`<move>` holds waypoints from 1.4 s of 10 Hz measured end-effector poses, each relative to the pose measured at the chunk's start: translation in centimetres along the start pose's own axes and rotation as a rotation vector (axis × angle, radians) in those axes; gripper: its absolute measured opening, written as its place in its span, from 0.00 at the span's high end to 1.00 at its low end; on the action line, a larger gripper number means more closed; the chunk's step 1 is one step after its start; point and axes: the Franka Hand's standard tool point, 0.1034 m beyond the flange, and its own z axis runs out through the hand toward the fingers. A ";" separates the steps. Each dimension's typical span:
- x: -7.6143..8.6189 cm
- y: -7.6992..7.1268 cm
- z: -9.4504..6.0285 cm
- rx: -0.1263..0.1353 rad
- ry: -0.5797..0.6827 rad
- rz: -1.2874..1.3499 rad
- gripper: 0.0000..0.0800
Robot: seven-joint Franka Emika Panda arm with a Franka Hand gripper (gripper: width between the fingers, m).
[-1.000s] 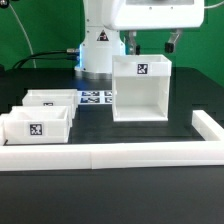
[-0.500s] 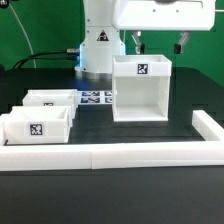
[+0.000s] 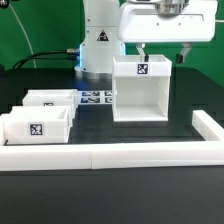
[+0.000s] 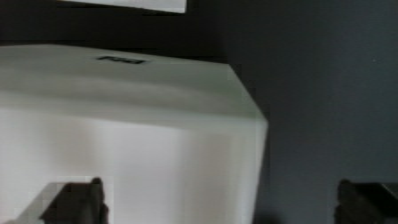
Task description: Assemble drawer
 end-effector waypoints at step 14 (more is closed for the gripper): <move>0.2 0.0 -0.1 0.000 0.000 0.000 0.95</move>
Offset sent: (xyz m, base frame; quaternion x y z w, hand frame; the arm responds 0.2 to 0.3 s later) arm 0.0000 0.0000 0.0000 0.0000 0.0000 0.0000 1.0000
